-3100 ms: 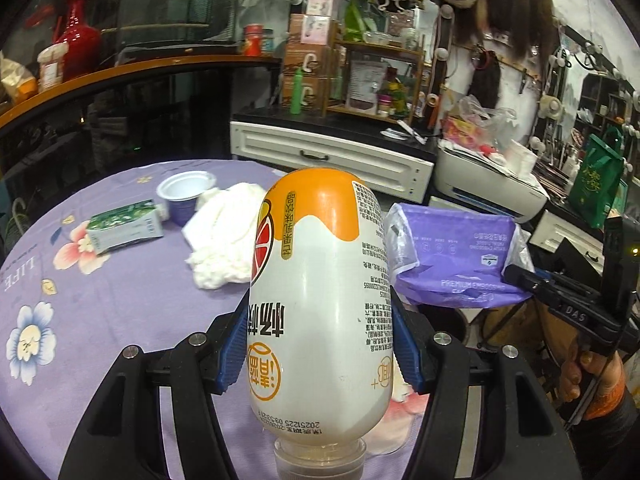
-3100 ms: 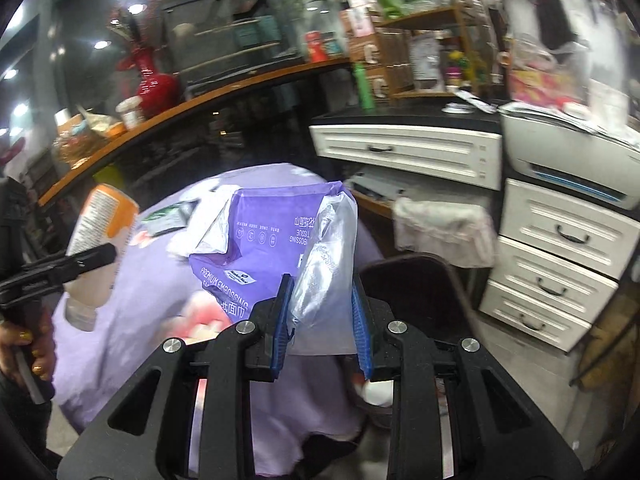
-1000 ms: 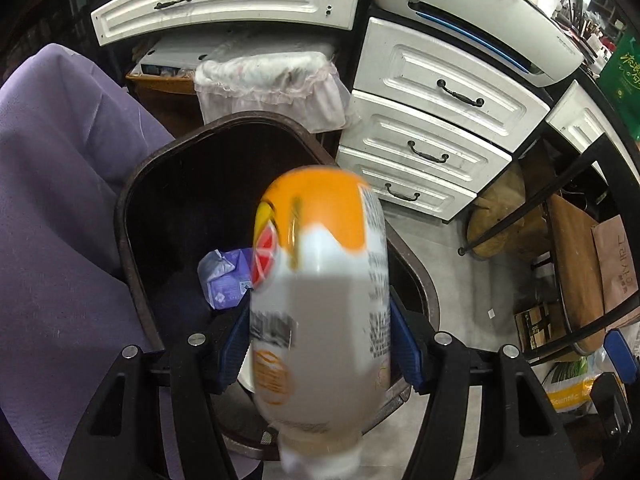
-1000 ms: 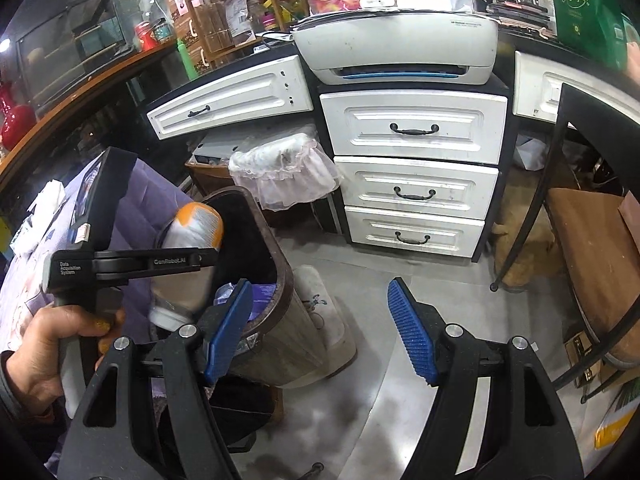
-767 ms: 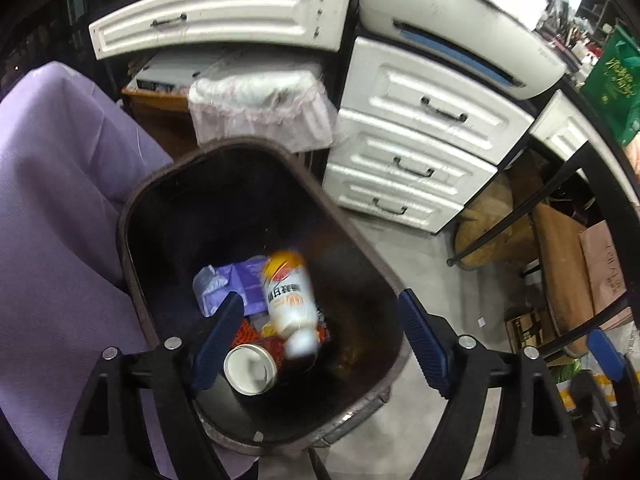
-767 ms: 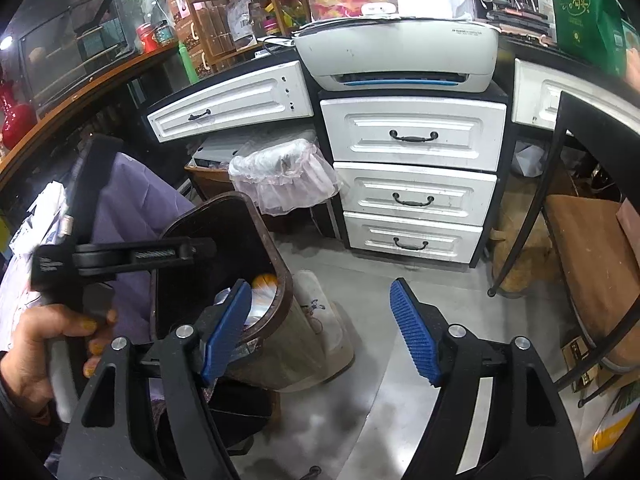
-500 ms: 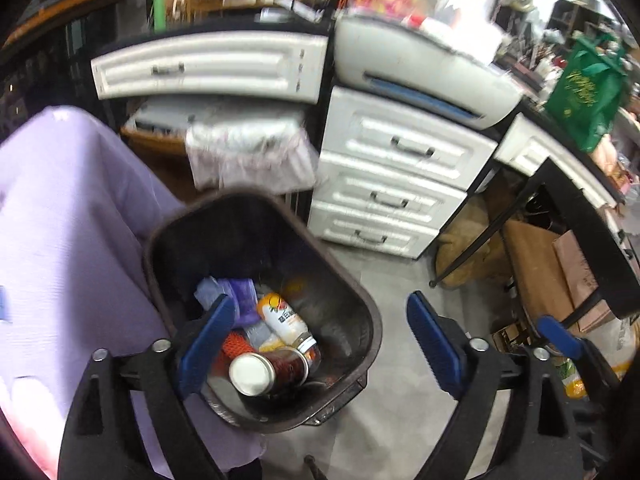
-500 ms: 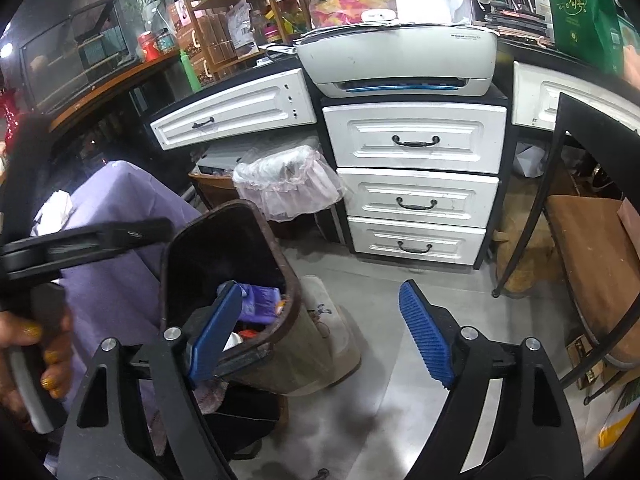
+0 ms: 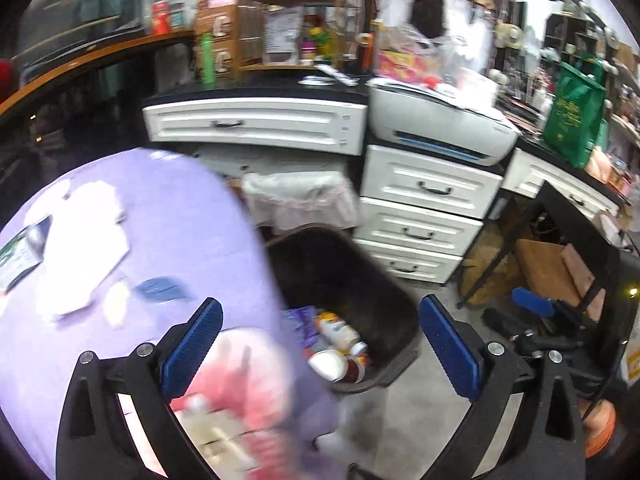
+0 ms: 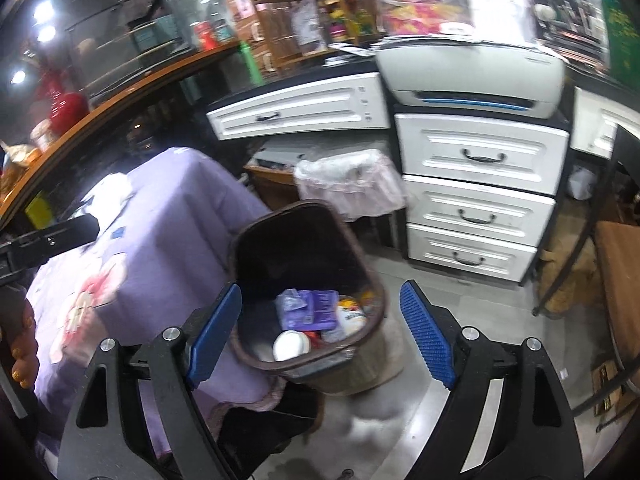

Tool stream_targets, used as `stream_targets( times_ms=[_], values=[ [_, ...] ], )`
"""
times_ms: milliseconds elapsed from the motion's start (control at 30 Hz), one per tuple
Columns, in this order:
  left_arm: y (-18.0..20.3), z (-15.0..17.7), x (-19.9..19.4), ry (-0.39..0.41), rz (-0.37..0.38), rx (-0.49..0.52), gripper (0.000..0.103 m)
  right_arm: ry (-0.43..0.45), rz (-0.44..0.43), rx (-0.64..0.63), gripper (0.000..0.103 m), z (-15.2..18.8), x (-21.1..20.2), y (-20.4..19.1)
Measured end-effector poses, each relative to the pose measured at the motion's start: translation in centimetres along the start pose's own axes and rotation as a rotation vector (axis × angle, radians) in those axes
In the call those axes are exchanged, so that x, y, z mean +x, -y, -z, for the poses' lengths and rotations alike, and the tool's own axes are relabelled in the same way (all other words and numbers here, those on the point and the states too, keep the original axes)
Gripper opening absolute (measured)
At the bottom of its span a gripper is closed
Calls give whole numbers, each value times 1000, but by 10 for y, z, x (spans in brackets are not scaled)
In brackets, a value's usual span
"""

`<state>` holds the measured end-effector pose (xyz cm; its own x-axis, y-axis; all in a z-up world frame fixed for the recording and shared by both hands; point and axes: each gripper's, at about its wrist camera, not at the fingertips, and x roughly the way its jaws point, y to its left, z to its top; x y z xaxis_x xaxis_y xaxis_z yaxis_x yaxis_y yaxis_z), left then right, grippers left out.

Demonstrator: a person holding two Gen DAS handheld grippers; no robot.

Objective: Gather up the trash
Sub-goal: 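Move both open grippers back over the table, then grasp the crumpled white tissue with the left gripper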

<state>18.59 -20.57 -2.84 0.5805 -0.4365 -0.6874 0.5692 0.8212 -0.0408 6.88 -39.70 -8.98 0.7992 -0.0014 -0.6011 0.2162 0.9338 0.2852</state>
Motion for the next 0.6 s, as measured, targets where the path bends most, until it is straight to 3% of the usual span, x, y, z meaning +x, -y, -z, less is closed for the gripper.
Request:
stream_targets(
  times_ms=[433, 600],
  values=[
    [-153, 7, -21, -10, -284, -249, 97, -28, -192, -177, 81, -17, 20, -95],
    [-203, 5, -8, -47, -302, -328, 89, -34, -278, -220, 81, -31, 27, -129]
  ],
)
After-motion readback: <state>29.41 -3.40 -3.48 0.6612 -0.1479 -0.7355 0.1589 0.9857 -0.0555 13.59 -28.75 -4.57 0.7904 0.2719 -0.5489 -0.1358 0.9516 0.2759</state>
